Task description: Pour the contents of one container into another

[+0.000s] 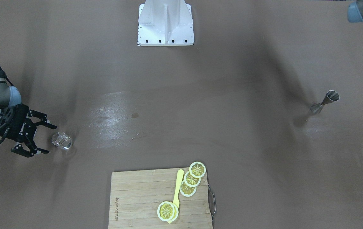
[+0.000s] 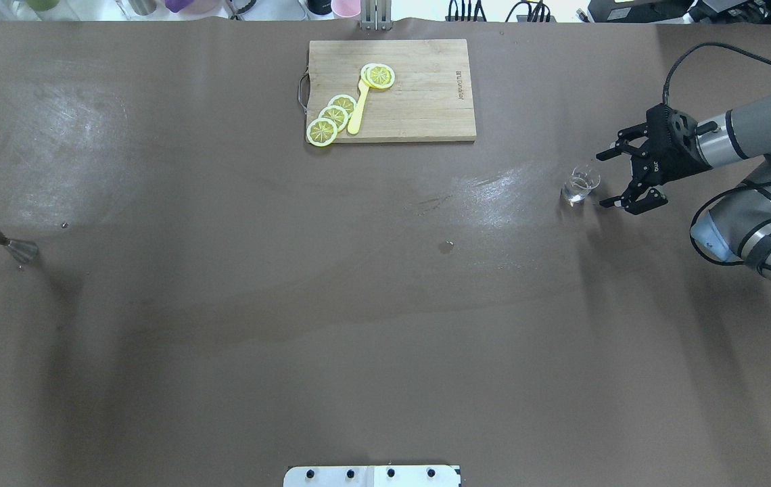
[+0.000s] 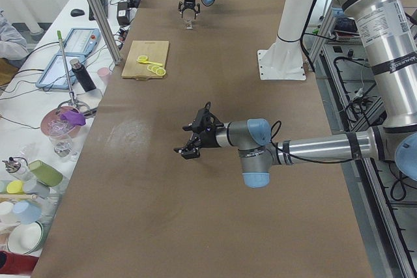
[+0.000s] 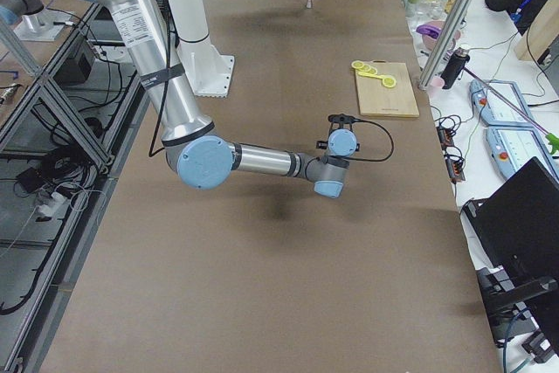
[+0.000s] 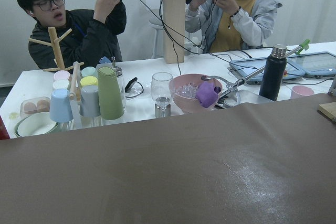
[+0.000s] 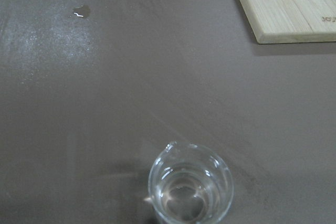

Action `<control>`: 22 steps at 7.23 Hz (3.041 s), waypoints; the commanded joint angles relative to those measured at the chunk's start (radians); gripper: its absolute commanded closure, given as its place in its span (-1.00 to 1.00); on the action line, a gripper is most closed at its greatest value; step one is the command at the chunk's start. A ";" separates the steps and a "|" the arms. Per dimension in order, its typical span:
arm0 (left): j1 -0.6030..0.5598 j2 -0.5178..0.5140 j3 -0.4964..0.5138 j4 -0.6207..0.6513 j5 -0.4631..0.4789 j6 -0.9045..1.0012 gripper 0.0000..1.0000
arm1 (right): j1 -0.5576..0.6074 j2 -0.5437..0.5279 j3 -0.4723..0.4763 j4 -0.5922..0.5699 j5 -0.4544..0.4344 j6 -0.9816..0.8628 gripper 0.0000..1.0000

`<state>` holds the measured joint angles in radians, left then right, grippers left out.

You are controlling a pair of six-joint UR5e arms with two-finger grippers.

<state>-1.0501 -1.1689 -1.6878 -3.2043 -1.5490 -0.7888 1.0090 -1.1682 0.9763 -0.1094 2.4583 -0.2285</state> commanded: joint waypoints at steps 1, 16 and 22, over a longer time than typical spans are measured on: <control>0.213 0.081 0.006 -0.090 0.236 -0.167 -0.98 | -0.007 0.008 -0.004 0.000 -0.001 -0.002 -0.98; 1.013 0.173 0.140 0.465 1.402 -1.031 -0.98 | -0.056 0.033 -0.037 0.000 -0.019 -0.003 -0.59; 1.058 0.137 0.138 0.620 1.446 -1.257 -0.98 | -0.046 0.030 -0.037 0.000 -0.013 -0.003 -0.59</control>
<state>-0.0059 -1.0236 -1.5544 -2.5869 -0.0927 -2.0456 0.9626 -1.1381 0.9388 -0.1089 2.4465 -0.2316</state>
